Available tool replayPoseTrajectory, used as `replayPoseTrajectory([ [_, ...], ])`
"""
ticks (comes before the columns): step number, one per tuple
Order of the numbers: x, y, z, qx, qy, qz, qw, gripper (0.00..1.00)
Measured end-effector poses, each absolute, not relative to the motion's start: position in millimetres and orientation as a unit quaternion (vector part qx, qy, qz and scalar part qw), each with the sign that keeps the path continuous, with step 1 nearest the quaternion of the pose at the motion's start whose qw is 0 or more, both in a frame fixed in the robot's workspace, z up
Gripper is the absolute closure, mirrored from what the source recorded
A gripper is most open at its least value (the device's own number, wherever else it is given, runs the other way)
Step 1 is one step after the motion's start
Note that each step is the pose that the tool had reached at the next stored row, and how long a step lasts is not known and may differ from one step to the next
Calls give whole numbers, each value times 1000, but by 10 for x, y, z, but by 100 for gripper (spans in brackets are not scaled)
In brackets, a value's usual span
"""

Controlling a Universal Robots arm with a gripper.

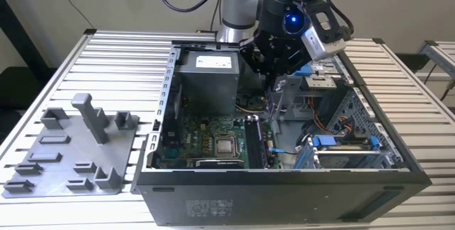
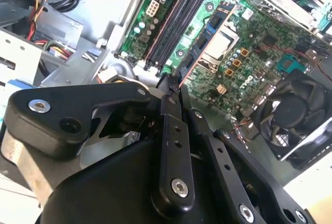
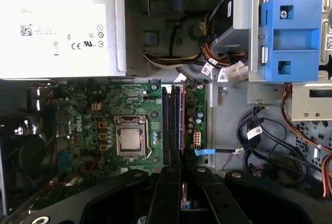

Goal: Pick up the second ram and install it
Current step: 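Insert the second ram into the second slot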

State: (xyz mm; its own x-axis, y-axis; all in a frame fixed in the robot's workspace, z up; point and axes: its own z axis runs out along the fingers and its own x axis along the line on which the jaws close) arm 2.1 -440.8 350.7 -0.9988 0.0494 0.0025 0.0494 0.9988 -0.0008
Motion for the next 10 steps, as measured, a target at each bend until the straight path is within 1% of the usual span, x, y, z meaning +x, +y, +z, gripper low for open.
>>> replayPoseTrajectory([
  [10, 20, -4408, 3386, -25, -1000, 6, 1, 86],
])
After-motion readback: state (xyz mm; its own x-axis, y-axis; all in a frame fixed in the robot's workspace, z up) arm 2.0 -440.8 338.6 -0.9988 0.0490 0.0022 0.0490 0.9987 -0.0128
